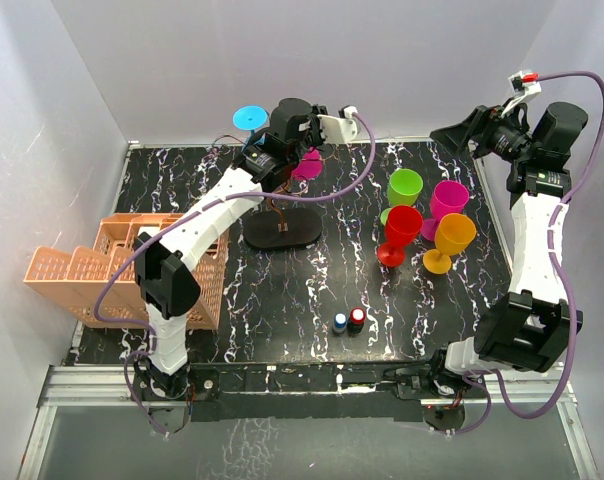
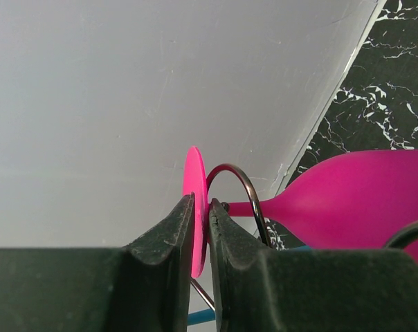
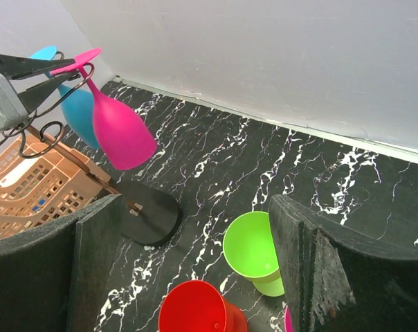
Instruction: Place the wine glass upside down on the wine glass rack
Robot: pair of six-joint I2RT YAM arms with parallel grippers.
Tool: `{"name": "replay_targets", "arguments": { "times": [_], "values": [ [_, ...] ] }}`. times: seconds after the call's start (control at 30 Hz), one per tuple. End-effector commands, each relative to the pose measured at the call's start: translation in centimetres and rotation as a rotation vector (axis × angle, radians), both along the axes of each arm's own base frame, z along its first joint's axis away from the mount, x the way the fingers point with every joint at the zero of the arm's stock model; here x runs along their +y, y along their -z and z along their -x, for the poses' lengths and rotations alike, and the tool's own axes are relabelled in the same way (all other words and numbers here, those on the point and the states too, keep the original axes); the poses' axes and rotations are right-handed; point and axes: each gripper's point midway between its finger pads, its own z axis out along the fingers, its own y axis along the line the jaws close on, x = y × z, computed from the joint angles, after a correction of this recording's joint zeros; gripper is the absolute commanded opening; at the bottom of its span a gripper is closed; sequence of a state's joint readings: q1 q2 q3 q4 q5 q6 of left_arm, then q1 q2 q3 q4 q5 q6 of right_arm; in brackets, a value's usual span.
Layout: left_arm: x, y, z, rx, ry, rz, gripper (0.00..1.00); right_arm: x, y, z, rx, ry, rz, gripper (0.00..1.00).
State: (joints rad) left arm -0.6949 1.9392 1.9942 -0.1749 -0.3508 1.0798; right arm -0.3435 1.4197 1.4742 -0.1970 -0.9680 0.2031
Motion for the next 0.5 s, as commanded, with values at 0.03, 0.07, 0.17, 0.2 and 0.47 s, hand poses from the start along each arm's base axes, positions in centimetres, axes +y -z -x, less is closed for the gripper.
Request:
{"name": "replay_targets", "arguments": {
  "times": [0.03, 0.07, 0.17, 0.2, 0.47],
  "values": [
    [1.78, -4.20, 1.85, -0.048, -0.005, 0.061, 0.15, -0.01, -2.18, 0.75, -0.090, -0.001, 0.025, 0.92],
    [1.84, -4.28, 1.93, -0.048, -0.006, 0.061, 0.16, -0.02, -2.20, 0.75, -0.090, 0.000, 0.024, 0.92],
    [1.93, -4.35, 2.17, -0.046, -0.005, 0.062, 0.17, -0.07, -2.15, 0.73, -0.089, -0.001, 0.024, 0.92],
    [1.94, -4.35, 2.22, -0.044, -0.003, 0.063, 0.17, -0.09, -2.15, 0.70, -0.089, 0.000, 0.023, 0.92],
    [2.08, -4.37, 2.56, -0.041, 0.001, 0.062, 0.25, -0.37, -1.84, 0.50, -0.086, 0.010, 0.026, 0.92]
  ]
}}
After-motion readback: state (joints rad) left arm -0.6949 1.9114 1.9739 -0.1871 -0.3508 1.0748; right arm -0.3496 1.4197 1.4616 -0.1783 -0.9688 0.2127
